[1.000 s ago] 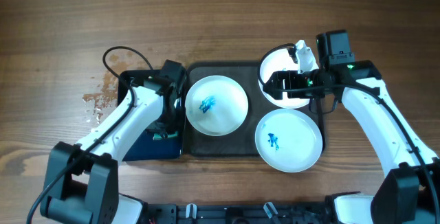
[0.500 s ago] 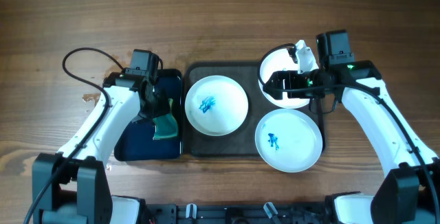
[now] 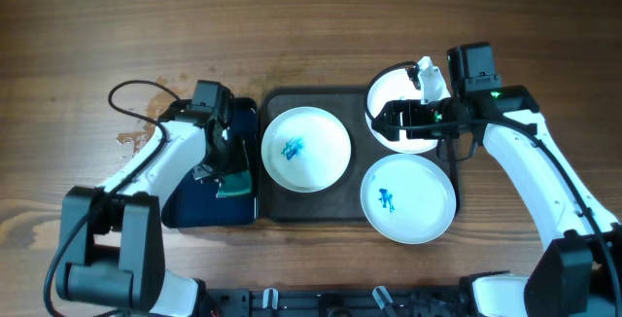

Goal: Clean dirty plates on tray and stack at the side

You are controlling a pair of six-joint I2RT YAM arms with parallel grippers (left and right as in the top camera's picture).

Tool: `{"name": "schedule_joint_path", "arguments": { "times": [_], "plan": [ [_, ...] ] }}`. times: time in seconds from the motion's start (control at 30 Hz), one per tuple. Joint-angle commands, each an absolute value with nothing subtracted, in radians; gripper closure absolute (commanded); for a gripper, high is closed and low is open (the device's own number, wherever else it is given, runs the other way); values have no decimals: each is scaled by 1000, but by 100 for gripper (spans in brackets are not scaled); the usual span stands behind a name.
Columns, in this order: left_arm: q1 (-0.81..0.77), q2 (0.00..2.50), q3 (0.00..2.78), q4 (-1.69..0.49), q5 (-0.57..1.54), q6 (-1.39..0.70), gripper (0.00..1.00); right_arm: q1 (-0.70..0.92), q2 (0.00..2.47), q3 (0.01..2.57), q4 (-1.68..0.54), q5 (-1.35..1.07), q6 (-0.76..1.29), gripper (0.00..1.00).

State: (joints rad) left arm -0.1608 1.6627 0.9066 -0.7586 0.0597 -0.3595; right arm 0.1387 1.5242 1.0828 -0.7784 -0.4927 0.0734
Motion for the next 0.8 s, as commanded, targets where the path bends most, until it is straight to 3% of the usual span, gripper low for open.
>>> {"name": "schedule_joint_path", "arguments": {
  "times": [0.0, 0.03, 0.07, 0.13, 0.17, 0.27, 0.3, 0.33, 0.37, 0.5, 0.53, 0.57, 0.63, 0.7, 0.77],
  "plan": [
    [-162, 1691, 897, -752, 78, -344, 58, 138, 1530, 1105, -783, -487, 52, 0],
    [-162, 1691, 897, -753, 78, -344, 71, 138, 1530, 1105, -784, -487, 52, 0],
    [-162, 1691, 897, -752, 78, -344, 69, 138, 1530, 1105, -784, -487, 53, 0],
    [-162, 1691, 897, -751, 78, -344, 49, 138, 1530, 1105, -783, -487, 53, 0],
    [-162, 1691, 897, -751, 78, -344, 46, 138, 1530, 1105, -783, -487, 53, 0],
    [-162, 1691, 897, -748, 78, -344, 54, 138, 1530, 1105, -779, -487, 53, 0],
    [-162, 1691, 897, -748, 78, -344, 66, 138, 1530, 1105, -779, -486, 53, 0],
    [-162, 1691, 897, -747, 78, -344, 85, 138, 1530, 1105, -779, -487, 53, 0],
    [-162, 1691, 897, -747, 78, -344, 96, 138, 1530, 1105, -779, -487, 54, 0],
    [-161, 1691, 897, -744, 78, -344, 95, 138, 1530, 1105, -779, -487, 56, 0],
    [-161, 1691, 897, -744, 78, -344, 73, 138, 1530, 1105, -779, -486, 56, 0],
    [-161, 1691, 897, -744, 78, -344, 59, 138, 1530, 1105, -777, -487, 56, 0],
    [-161, 1691, 897, -743, 78, -344, 75, 138, 1530, 1105, -772, -487, 56, 0],
    [-161, 1691, 897, -743, 78, -344, 96, 138, 1530, 1105, -772, -487, 65, 0],
    [-161, 1691, 897, -743, 78, -344, 96, 138, 1530, 1105, -770, -488, 89, 1]
  ]
}}
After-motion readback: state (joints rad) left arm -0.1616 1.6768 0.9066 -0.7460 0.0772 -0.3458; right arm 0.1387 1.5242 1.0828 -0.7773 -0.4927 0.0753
